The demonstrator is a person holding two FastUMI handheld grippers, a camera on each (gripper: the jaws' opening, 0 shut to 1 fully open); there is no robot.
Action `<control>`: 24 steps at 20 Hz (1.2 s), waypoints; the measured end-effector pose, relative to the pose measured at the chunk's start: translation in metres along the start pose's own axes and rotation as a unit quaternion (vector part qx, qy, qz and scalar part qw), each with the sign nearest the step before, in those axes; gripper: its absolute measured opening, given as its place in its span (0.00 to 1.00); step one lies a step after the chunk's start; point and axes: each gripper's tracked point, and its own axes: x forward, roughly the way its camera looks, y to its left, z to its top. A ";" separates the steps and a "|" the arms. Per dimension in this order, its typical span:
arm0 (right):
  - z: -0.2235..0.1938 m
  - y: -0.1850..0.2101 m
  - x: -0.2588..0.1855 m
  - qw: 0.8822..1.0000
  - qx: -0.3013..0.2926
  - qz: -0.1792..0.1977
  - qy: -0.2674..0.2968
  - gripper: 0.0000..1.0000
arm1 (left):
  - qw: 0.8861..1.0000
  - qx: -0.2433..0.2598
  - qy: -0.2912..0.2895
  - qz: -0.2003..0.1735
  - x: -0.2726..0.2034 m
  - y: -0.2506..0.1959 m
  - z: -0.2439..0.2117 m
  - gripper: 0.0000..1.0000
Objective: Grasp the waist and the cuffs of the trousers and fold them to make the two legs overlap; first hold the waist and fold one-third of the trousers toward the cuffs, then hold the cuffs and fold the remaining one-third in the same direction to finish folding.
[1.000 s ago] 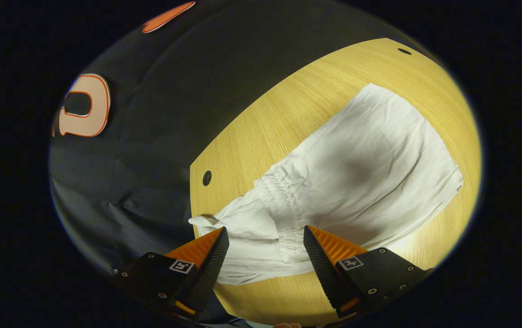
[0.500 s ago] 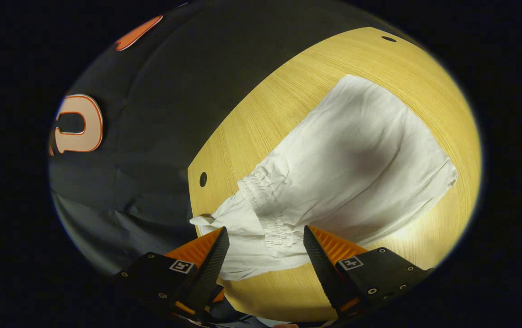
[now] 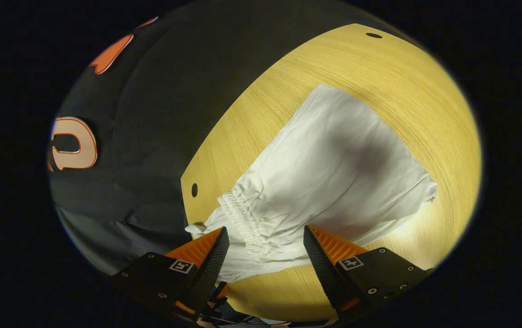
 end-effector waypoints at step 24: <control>0.044 -0.073 -0.051 0.998 0.059 0.013 -0.025 0.98 | 0.946 0.304 -0.081 -0.079 0.007 -0.182 -0.015 0.10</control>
